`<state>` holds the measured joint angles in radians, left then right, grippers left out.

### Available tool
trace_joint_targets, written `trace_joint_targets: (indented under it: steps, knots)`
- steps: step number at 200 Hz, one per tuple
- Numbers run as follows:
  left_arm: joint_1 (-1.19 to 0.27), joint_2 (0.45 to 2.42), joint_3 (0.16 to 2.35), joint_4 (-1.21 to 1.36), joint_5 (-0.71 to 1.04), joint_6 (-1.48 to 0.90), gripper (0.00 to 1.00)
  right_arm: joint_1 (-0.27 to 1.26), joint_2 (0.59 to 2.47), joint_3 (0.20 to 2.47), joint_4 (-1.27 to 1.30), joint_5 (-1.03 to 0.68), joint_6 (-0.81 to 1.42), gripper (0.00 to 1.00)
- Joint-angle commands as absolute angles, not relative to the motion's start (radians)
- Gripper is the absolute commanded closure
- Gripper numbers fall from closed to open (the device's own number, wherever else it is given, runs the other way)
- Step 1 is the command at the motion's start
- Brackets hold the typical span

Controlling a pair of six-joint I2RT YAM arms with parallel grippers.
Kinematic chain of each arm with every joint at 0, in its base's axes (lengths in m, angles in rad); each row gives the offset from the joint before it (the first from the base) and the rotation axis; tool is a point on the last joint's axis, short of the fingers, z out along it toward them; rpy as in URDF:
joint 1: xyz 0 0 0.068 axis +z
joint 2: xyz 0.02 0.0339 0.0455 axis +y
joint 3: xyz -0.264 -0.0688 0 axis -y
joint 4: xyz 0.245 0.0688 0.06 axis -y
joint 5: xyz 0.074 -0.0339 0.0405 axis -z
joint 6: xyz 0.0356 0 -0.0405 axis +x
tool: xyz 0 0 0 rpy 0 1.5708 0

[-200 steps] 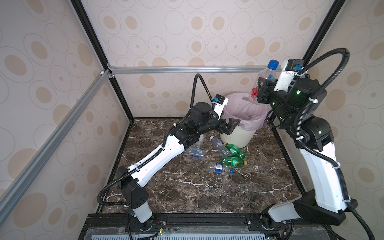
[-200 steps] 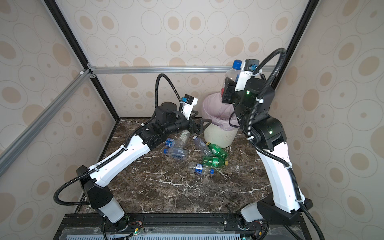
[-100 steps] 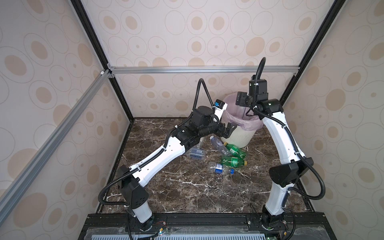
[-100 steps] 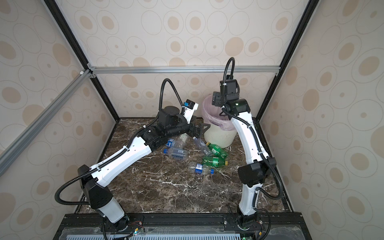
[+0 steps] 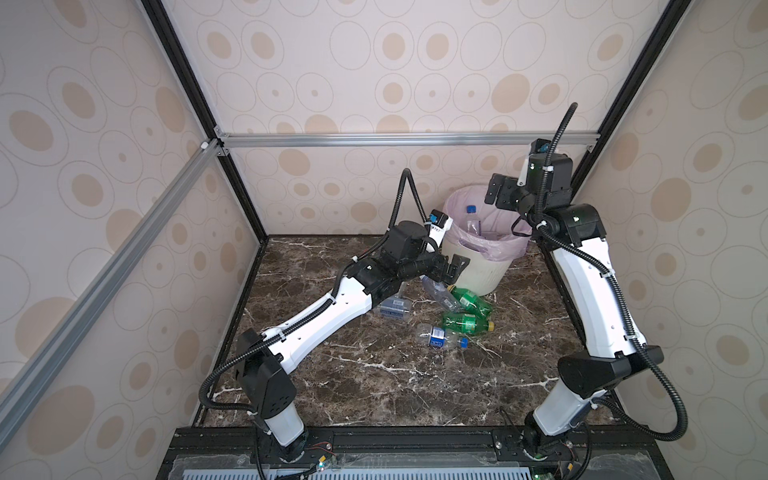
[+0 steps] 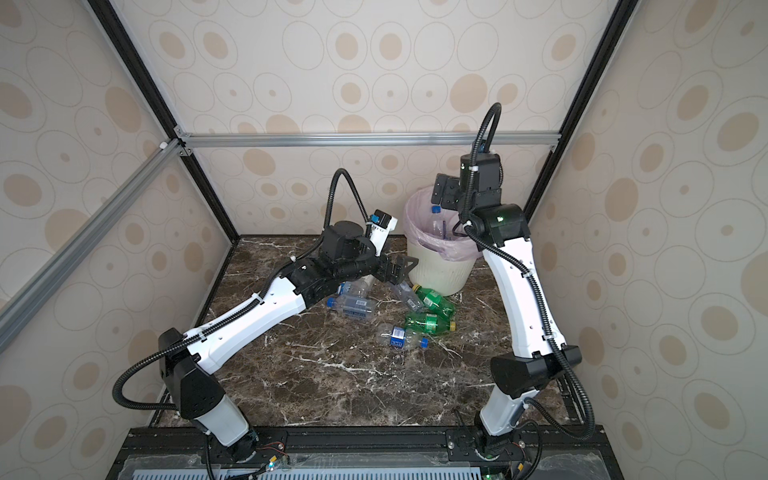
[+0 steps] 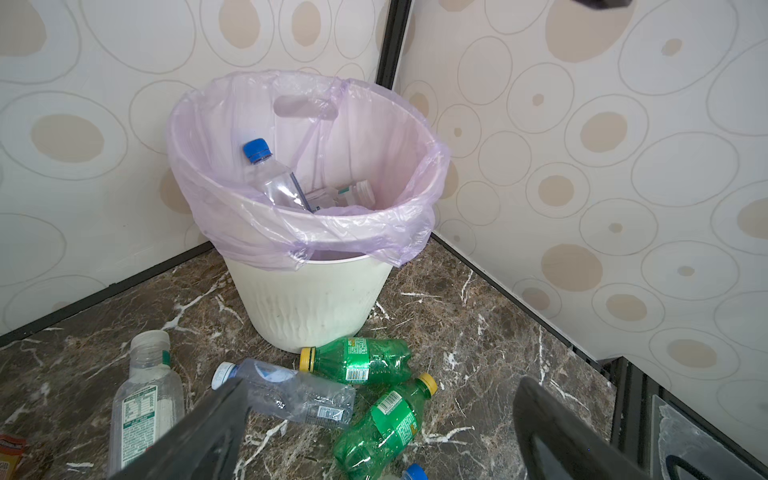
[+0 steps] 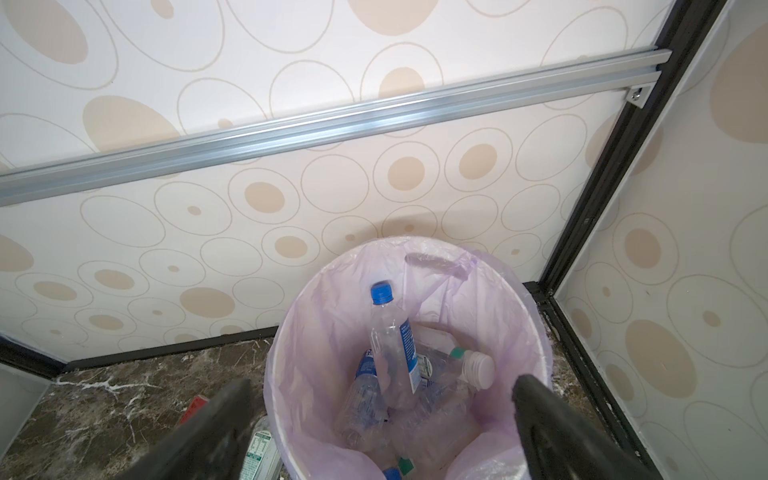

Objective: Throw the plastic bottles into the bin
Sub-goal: 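Open the right gripper above the bin to drop the FIJI bottle, then lower both grippers back toward the bottle pile beside the bin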

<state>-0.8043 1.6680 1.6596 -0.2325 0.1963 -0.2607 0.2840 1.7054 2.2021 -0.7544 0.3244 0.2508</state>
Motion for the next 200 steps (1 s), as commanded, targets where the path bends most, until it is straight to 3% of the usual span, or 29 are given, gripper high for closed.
trace_joint_targets:
  steps: [1,104,200]
  knots:
    - [-0.809,1.617,1.653,-0.214,0.17,-0.256,0.01,0.286,1.691,2.162,-0.755,0.311,0.268,0.0]
    - [-0.742,1.547,1.501,-0.237,0.046,-0.369,0.01,0.302,1.504,1.895,-0.701,0.22,0.326,0.0]
    - [-0.508,1.541,1.287,-0.287,0.023,-0.811,0.01,0.565,1.38,1.493,-0.528,0.291,0.205,0.0]
